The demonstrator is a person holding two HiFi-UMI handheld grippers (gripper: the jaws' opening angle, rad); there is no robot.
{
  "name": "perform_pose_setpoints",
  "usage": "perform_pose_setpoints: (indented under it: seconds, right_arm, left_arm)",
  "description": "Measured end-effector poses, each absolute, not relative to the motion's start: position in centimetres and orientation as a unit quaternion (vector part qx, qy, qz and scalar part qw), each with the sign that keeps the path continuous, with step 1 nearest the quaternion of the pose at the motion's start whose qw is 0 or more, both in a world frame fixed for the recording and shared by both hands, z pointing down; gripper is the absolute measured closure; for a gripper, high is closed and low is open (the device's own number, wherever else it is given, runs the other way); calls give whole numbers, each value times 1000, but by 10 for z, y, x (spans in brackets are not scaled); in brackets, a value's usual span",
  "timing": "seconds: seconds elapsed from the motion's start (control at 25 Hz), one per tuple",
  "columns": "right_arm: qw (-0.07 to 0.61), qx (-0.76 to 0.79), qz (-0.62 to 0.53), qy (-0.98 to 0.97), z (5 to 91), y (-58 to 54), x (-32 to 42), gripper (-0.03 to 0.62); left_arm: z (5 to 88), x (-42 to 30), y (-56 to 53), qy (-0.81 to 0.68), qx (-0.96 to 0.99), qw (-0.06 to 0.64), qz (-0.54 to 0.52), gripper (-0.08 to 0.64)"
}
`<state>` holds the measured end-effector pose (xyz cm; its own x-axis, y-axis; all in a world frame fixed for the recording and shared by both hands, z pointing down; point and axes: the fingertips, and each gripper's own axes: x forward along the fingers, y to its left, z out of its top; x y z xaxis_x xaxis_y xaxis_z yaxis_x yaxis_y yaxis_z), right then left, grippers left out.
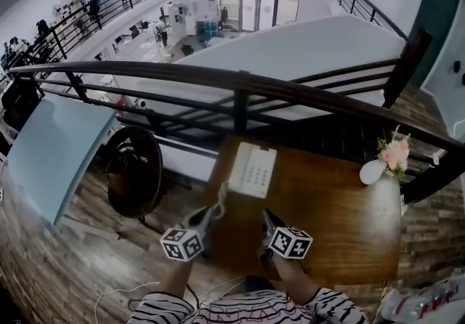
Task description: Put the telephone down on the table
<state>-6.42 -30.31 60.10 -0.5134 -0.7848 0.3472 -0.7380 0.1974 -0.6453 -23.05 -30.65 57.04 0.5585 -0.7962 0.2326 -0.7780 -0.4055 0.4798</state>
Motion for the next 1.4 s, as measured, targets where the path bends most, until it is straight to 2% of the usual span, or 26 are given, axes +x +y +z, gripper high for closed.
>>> perform_pose_setpoints:
  seconds: [0.28,0.92,1.4]
  right_arm:
    - [28,-492,-400,773,593,-234,-86,592]
    - [35,-489,-373,788,583,-97,-82,592]
    - [6,-492,-320,809,575,-20,-91,592]
  left_arm:
    - [567,-259,-230,-487,829,272,-27,558]
    - [552,-259,-74,-487,838,243,-28,558]
    - [552,-278,8,-520,822,229,-25,558]
